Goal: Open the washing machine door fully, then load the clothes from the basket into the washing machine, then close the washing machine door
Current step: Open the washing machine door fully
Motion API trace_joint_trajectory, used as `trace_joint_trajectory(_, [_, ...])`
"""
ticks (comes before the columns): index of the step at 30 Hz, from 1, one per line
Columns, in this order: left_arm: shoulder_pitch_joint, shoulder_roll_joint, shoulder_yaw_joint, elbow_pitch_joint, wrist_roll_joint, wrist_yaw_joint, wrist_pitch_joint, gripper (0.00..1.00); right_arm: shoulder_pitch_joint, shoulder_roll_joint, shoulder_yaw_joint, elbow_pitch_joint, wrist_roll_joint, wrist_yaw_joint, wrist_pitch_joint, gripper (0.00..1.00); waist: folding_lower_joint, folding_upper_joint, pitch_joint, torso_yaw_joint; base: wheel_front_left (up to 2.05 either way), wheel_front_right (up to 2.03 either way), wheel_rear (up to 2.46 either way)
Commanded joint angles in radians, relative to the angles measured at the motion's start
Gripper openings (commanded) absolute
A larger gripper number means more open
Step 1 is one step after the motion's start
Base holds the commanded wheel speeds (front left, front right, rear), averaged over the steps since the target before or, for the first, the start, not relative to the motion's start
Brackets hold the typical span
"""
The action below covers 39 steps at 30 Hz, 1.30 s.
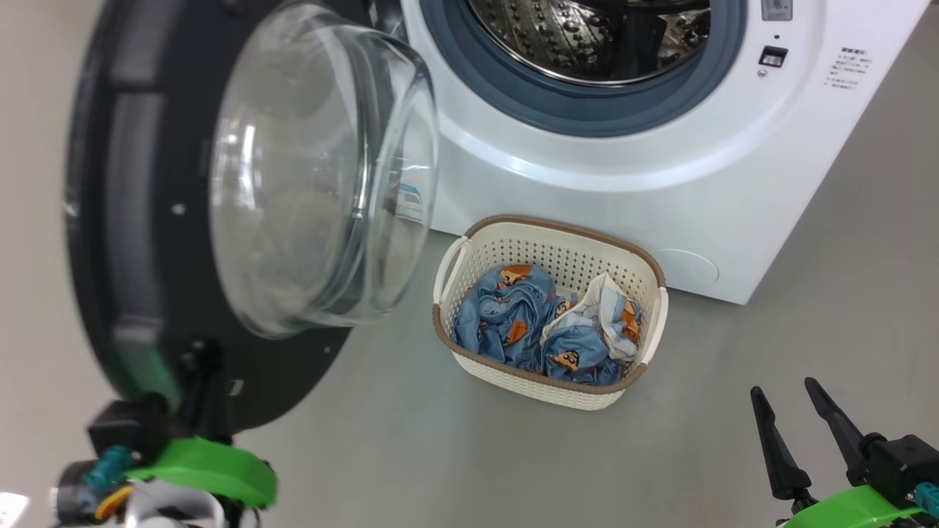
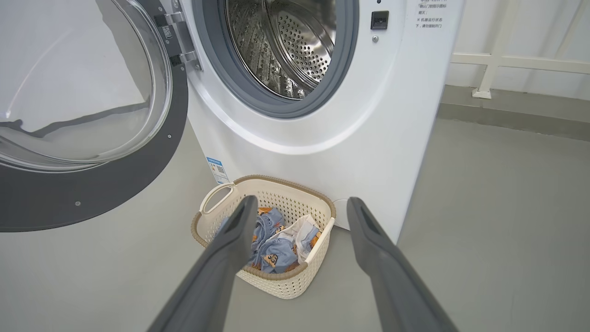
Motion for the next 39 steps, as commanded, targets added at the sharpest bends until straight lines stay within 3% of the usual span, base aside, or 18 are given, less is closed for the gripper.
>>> trace_joint_trajectory(1, [-0.065, 0.051, 0.089, 0.011, -0.021, 0.014, -0.017, 0.0, -0.024, -0.026, 0.03, -0.021, 0.004, 0.002, -0.012, 1.0, 0.0, -0.0001, 0.01, -0.011, 0.0, 0.0, 0.0])
trace_joint_trajectory(18, [-0.152, 0.089, 0.274, 0.175, -0.094, 0.011, -0.064, 0.0, -0.039, -0.071, 0.047, -0.031, 0.008, 0.002, 0.001, 1.0, 0.0, -0.0001, 0.048, -0.049, 0.0, 0.0, 0.0])
trace_joint_trajectory(39, [-0.244, 0.071, 0.47, 0.289, -0.014, -0.074, -0.069, 0.0, -0.059, -0.091, 0.038, -0.087, 0.0, 0.002, 0.047, 1.0, 0.0, -0.0001, 0.094, -0.069, 0.0, 0.0, 0.0])
